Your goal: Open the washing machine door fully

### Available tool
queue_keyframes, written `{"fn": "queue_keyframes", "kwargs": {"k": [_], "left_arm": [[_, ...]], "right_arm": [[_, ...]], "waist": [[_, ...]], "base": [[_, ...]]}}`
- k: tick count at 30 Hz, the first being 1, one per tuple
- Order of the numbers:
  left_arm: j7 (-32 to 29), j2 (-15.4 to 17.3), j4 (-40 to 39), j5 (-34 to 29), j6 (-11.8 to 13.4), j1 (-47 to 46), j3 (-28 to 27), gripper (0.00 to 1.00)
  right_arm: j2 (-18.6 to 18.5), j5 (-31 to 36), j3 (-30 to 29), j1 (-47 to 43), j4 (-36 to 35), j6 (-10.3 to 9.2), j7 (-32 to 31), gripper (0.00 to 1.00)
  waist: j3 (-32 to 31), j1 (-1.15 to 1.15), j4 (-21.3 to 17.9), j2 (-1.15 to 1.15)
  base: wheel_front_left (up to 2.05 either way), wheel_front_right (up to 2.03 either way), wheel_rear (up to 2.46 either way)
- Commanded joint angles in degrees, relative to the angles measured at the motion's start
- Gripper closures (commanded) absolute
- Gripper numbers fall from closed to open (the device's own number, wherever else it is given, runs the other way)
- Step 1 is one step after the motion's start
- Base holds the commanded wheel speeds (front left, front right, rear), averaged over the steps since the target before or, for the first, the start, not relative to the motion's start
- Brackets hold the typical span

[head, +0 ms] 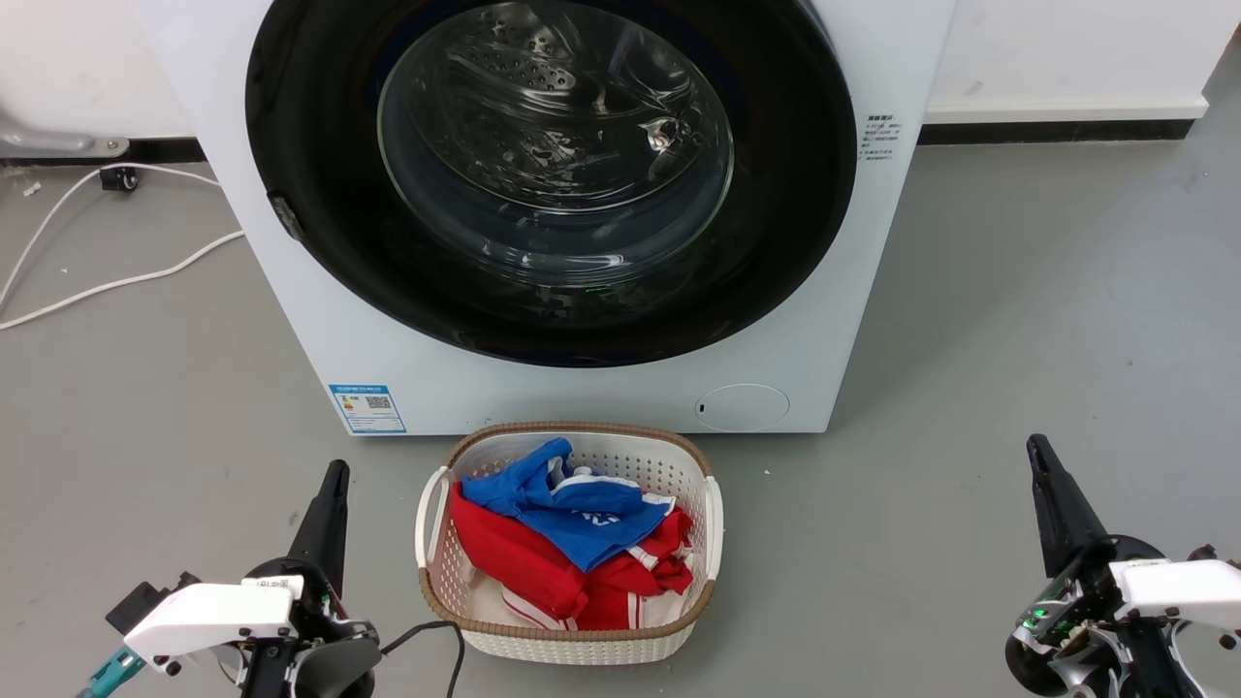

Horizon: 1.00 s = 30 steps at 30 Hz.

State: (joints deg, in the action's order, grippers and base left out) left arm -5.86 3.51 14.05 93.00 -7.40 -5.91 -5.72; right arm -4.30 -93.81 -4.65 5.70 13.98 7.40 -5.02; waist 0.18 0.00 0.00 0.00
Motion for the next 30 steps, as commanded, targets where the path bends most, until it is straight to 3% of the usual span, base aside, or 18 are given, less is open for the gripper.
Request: {"fn": "queue_keyframes", "kwargs": {"k": [1, 2, 3, 13, 20, 28, 30], "left_arm": [[0.0, -0.01, 0.07, -0.19, -0.17, -0.55, -0.1, 1.0], [-0.02, -0.03, 0.07, -0.21, -0.16, -0.55, -0.12, 1.0], [-0.04, -0.04, 0.07, -0.21, -0.16, -0.55, -0.13, 0.0], [1.84, -0.25, -0.65, -0.77, 0.03, 0.55, 1.99, 0.0], [4.06, 0.01, -2.36, -4.47, 0.01, 0.68, 3.48, 0.0], [5.78, -0.15, -4.59, -13.04, 0.0, 0.98, 4.13, 0.0], [6.47, -0.22, -5.49, -17.31, -0.01, 1.04, 4.48, 0.0]], "right_arm": [[0.24, 0.22, -0.1, 0.81, 0.05, 0.16, -0.03, 1.0], [0.25, 0.24, -0.13, 0.81, 0.05, 0.16, -0.06, 1.0], [0.26, 0.27, -0.14, 0.82, 0.06, 0.16, -0.09, 0.0], [0.27, 1.32, 1.12, -1.49, -1.15, 0.0, 1.59, 0.0], [0.09, 4.43, 2.17, -2.25, -3.17, 0.01, 3.69, 0.0], [-0.79, 13.93, 2.43, -2.42, -4.46, 0.02, 5.53, 0.0], [-0.87, 19.48, 2.42, -2.37, -4.97, 0.03, 6.19, 0.0]], "waist": [[0.0, 0.0, 0.0, 0.0], [0.0, 0.0, 0.0, 0.0], [0.0, 0.0, 0.0, 0.0], [0.06, 0.0, 0.03, 0.0], [0.05, 0.0, 0.16, 0.0], [0.14, 0.0, 0.31, 0.0], [0.22, 0.0, 0.35, 0.0]], "base": [[0.0, 0.0, 0.0], [0.0, 0.0, 0.0], [0.0, 0.0, 0.0], [0.0, 0.0, 0.0], [0.0, 0.0, 0.0], [0.0, 0.0, 0.0], [0.0, 0.0, 0.0]]}}
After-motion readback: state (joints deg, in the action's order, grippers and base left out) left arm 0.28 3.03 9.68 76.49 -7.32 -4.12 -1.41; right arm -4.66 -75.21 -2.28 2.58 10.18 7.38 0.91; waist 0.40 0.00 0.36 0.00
